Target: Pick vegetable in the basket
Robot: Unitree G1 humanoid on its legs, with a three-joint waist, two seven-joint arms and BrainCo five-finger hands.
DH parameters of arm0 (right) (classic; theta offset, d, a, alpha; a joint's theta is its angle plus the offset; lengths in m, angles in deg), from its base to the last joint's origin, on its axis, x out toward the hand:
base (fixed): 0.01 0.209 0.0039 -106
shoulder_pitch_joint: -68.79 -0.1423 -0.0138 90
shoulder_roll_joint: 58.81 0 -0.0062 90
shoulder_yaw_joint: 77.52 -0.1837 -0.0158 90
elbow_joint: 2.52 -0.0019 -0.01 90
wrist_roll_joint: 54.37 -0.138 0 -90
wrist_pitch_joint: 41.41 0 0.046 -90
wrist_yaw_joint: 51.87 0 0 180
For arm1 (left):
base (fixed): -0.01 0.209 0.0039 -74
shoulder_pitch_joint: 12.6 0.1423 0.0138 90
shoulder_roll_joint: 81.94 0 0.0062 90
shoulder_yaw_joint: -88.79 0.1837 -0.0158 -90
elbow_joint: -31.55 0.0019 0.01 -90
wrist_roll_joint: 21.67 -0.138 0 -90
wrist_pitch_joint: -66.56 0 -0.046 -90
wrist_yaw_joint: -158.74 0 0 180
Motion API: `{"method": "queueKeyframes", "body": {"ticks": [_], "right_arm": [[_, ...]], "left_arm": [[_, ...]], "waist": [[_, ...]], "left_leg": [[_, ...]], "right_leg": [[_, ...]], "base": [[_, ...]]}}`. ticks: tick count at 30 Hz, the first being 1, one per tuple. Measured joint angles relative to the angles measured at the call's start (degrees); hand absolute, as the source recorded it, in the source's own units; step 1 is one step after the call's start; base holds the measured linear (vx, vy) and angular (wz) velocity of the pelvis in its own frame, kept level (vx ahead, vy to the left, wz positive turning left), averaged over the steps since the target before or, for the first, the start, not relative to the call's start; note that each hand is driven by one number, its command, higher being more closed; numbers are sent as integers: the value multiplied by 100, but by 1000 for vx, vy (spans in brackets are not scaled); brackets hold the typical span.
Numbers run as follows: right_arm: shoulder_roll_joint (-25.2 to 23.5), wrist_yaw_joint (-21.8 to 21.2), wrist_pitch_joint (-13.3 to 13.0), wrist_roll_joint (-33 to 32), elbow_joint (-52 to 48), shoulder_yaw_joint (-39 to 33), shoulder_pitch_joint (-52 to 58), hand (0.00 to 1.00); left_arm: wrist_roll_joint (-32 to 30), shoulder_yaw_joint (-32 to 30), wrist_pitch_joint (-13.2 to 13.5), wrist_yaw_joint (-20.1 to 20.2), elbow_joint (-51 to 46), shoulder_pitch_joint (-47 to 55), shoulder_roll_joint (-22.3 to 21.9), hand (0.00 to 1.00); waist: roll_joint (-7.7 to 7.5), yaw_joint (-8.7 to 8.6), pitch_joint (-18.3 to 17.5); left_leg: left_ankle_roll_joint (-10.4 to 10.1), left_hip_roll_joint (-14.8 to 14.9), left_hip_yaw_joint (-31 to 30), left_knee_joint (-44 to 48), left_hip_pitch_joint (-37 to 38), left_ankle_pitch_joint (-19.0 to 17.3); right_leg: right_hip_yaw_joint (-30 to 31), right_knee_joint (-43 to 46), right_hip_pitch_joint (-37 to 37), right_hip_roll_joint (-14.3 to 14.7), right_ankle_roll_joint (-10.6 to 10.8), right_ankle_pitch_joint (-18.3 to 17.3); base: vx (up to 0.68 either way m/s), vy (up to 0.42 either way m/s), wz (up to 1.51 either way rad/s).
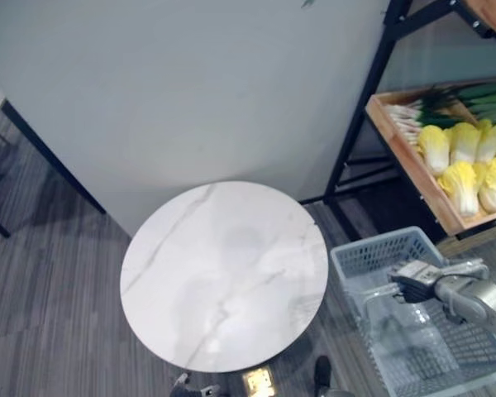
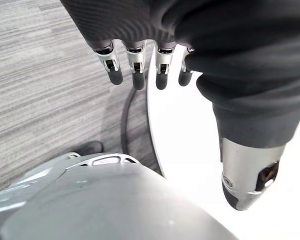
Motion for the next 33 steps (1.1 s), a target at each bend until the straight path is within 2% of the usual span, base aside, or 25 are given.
{"method": "queueKeyframes", "body": {"ticks": [2,4,7,9,10,11,12,13,14,15,16,17,19,20,22,23,24,25,26,27,28,29,30,31,33], "right_arm": [[-12,136,-13,37,-50,-361,420,100],[-26,168,-27,131,-156,-715,850,100],[-57,182,14,206,-540,-1298,1628,100],[-117,237,95,381,-791,-1508,1897,100],[-149,268,121,403,-842,-1515,1946,100],[-252,275,175,421,-892,-1527,2021,100],[-418,271,257,497,-904,-1361,1916,100],[-430,271,251,520,-904,-1318,1849,100],[-442,289,200,530,-904,-1096,1507,100],[-454,328,196,538,-870,-988,1354,100],[-477,337,194,586,-833,-973,1311,100],[-555,340,195,631,-734,-971,1190,100],[-683,349,207,631,-686,-981,975,100],[-728,371,202,631,-694,-981,906,100],[-782,387,202,650,-703,-980,886,100],[-805,388,199,687,-717,-980,885,100],[-810,388,204,764,-730,-980,880,100],[-810,385,220,817,-720,-978,882,100],[-817,385,257,858,-706,-973,874,100],[-836,385,266,859,-706,-970,880,100],[-836,385,271,859,-706,-971,889,100],[-841,384,280,859,-706,-973,943,100],[-858,385,275,858,-708,-977,983,100],[-883,388,274,858,-724,-994,1073,100],[-929,482,278,854,-801,-1052,1141,100]], "left_arm": [[-1,19,-24,27,0,5,6,0],[-1,31,-25,34,1,39,11,0],[0,187,-24,71,1,25,116,0],[-4,252,-16,85,-7,22,229,0],[-10,252,-18,86,-5,9,271,0],[-33,268,-22,86,-3,-2,327,0],[-41,288,-6,81,2,-23,236,0],[-42,262,-10,80,12,-24,211,0],[-45,149,-19,82,16,1,163,0],[-44,165,-25,96,91,12,194,0],[-44,214,-32,104,130,12,186,0],[-42,227,-35,111,136,0,180,0],[-41,183,-45,124,231,-19,188,0],[-41,172,-84,136,235,-43,183,0],[-38,122,-99,135,237,-69,158,0],[-37,64,-100,135,238,-80,142,0],[-36,-8,-102,135,245,-119,112,0],[-36,-56,-104,134,295,-148,109,0],[-36,-179,-109,130,429,-215,-15,0],[-27,-275,-116,123,458,-195,-135,0],[-26,-278,-117,119,459,-195,-166,0],[-32,-280,-125,115,456,-204,-265,0],[-32,-279,-135,117,455,-201,-270,0],[-30,-278,-137,114,428,-204,-290,0],[-25,-278,-135,99,389,-209,-275,0]], "waist": [[-2,-28,-18],[2,-152,-26],[-72,-408,-13],[-211,-595,-19],[-282,-649,-19],[-368,-716,-26],[-86,-634,-107],[-22,-583,-105],[128,-523,-70],[149,-495,-51],[126,-436,-69],[46,-380,-136],[17,-341,-166],[26,-328,-174],[32,-313,-213],[13,-307,-246],[-32,-327,-278],[15,-328,-286],[196,-259,-286],[387,-293,-301],[388,-317,-270],[520,-414,-252],[562,-454,-256],[573,-455,-269],[547,-452,-255]], "left_leg": [[-10,19,148,85,78,-103],[-1,29,276,214,136,-223],[64,-63,597,540,43,-446],[177,-97,1045,1311,-385,-886],[221,-136,1127,1527,-457,-960],[439,-238,1248,1598,-528,-1013],[593,49,1953,1296,-438,-862],[591,132,2077,1306,-449,-861],[623,361,2518,1273,-383,-830],[662,385,2855,1135,-174,-761],[677,383,3113,1072,-22,-736],[681,400,3456,1101,43,-734],[686,479,3818,1183,-9,-730],[689,558,4007,1267,-57,-724],[681,746,4342,1481,-226,-677],[680,829,4484,1584,-375,-607],[657,923,4591,1684,-497,-517],[628,996,4633,1720,-545,-451],[585,1206,4658,1781,-579,-300],[531,1429,4647,1868,-547,-144],[508,1484,4626,1893,-530,-109],[488,1662,4563,1951,-421,79],[495,1738,4507,2015,-373,194],[506,1894,4380,2164,-258,514],[427,2106,3654,2730,-439,967]], "right_leg": [[141,18,35,34,-2,-8],[283,219,-22,43,-1,-109],[705,789,-472,-22,102,-245],[1235,801,-874,-59,377,-56],[1321,773,-932,-97,457,-108],[1234,410,-887,-234,551,-261],[111,405,-1078,-254,-183,-958],[-161,724,-1207,-222,-478,-926],[-1014,2228,-1556,-219,-1103,-907],[-1541,3191,-1394,-427,-1283,-1077],[-1738,3496,-1114,-521,-1299,-1169],[-1778,3646,-788,-618,-1150,-1406],[-1692,3679,-595,-731,-1034,-1538],[-1595,3653,-533,-789,-1025,-1533],[-1396,3350,-435,-987,-871,-1433],[-1302,2938,-441,-1071,-648,-1345],[-1271,2538,-453,-988,-268,-1380],[-1312,2304,-424,-886,-191,-1384],[-1352,1701,-257,-607,-95,-1322],[-1381,1183,3,-326,-92,-1318],[-1388,1136,44,-264,-92,-1310],[-1419,1016,244,-77,-142,-1276],[-1451,952,362,1,-172,-1260],[-1457,874,549,96,-256,-1252],[-1245,872,698,143,-444,-1357]], "base": [[-11,3,-38],[-25,18,-40],[-50,66,-50],[-160,118,-98],[-229,131,-84],[-289,158,-133],[-241,129,-138],[-175,137,-204],[-100,117,-171],[-123,148,-194],[-124,89,-168],[-83,30,-136],[-76,-37,-117],[-77,-107,-125],[-94,-208,-103],[-118,-325,-77],[-93,-326,-72],[-82,-392,-84],[-67,-488,-85],[-57,-403,-75],[-47,-358,-31],[-17,-182,-4],[-32,-310,-10],[-43,-295,-22],[-86,-264,-39]]}}
